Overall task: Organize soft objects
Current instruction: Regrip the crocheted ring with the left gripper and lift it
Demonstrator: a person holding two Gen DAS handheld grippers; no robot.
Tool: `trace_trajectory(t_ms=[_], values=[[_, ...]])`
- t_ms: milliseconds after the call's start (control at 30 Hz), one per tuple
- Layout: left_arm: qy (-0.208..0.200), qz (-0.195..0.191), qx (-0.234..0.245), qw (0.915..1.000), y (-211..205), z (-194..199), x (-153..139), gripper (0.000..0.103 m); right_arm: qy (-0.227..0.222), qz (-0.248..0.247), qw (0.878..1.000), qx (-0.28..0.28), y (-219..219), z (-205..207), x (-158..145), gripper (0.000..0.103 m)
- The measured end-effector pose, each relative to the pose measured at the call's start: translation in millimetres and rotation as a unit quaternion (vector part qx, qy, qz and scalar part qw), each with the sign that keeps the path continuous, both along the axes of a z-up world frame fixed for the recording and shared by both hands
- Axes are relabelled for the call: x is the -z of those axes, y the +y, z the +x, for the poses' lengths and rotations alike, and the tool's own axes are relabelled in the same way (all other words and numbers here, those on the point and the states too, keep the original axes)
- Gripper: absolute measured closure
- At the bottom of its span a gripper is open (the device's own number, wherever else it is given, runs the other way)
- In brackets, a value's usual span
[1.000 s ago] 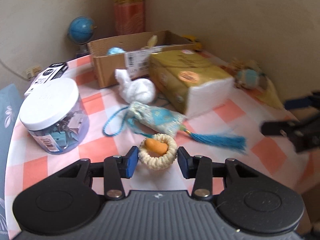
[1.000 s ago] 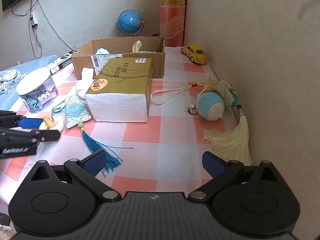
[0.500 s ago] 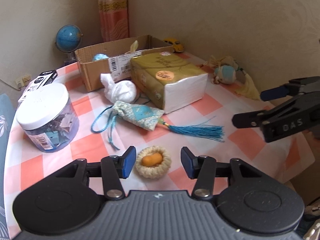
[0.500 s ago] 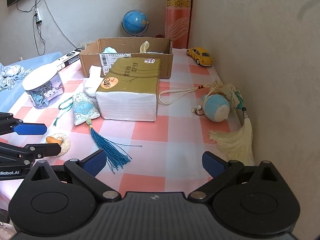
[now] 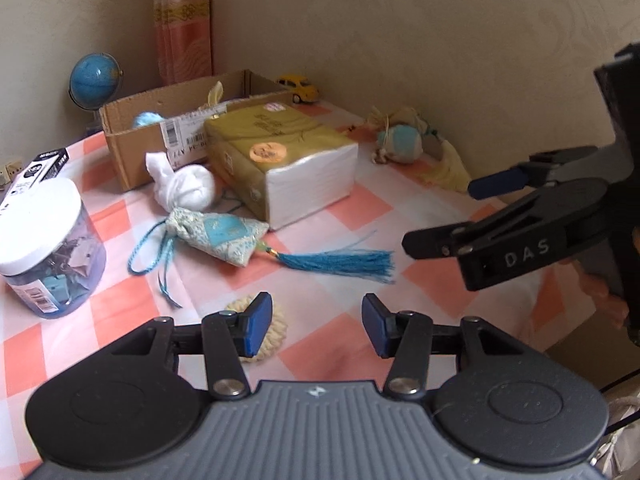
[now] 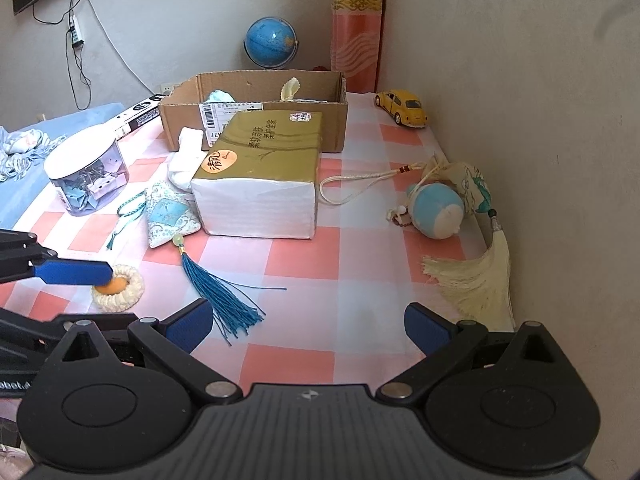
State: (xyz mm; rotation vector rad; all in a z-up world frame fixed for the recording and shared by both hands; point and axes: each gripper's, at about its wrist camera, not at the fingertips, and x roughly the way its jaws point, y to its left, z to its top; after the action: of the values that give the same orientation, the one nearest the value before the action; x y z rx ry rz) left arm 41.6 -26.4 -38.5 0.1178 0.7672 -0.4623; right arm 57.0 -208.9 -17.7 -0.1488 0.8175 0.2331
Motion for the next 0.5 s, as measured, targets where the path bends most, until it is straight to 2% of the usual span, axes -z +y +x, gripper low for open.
trace_trajectory(t_ms=[233,300,433,500], values=[[-0.011,0.016,-0.033,0.9993,10,2,-3,0.052,0.002,0.006,1.0,0.005,-4,1,0,0.0],[-0.004,0.027,-0.039,0.9989,12,4,1,0.048,0.003,0.008,1.0,0.002,-3,1,2,0.0],[0.002,0.033,-0.05,0.9982,13,6,8,0.034,0.002,0.005,1.0,-0.005,0,-1,2,0.0],[0.005,0.035,-0.055,0.9978,12,8,11,0.034,0.002,0.006,1.0,-0.004,0,-1,1,0.0]])
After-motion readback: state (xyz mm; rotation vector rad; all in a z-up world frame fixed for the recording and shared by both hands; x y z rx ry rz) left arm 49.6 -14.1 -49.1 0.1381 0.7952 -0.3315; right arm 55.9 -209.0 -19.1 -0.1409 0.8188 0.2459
